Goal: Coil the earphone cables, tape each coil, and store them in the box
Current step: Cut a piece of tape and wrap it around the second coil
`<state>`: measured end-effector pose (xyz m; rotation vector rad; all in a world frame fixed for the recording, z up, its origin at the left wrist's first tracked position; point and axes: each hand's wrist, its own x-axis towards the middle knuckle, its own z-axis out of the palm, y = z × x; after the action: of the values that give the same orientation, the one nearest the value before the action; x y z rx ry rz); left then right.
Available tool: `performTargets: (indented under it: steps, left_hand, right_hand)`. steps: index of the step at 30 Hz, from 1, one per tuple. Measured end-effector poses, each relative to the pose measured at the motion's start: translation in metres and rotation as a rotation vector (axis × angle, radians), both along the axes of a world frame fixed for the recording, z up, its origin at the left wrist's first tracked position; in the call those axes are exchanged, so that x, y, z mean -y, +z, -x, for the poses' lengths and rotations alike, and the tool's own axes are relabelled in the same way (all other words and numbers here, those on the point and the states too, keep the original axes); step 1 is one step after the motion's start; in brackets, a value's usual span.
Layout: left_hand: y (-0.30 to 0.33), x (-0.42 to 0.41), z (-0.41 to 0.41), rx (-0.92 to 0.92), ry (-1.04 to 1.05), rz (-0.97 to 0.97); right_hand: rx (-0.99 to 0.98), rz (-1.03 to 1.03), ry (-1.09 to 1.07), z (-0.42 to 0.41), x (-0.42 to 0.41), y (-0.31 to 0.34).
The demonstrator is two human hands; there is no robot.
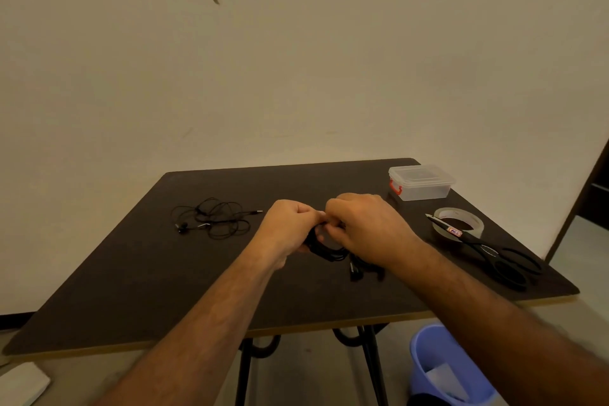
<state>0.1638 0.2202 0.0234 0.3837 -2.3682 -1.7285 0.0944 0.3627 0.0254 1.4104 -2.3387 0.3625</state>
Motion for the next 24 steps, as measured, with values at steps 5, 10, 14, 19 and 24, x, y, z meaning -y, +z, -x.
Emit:
performTargets:
  steps: [5,10,14,19,24]
  left_hand:
    - [-0.004,0.001,-0.001,0.009,0.011,0.108]
    - [-0.007,-0.003,-0.004,-0.032,-0.052,0.235]
    - [-0.007,-0.006,-0.005,-0.114,-0.105,0.396]
    - [-0.007,-0.009,-0.006,-0.159,-0.165,0.449]
    - [-0.008,-0.011,-0.005,-0.221,-0.160,0.457]
  right_hand:
    - [0.216,-0.055,-0.087,0.002,-0.005,0.015]
    - [0.413,-0.085,-0.155,0.015,-0.011,0.027]
    - [0.630,-0.052,-0.142,0.024,-0.012,0.032]
    - [0.842,-0.089,-0.167,0.038,-0.015,0.043]
    - [0.993,-0.074,-0.127,0.043,-0.013,0.039]
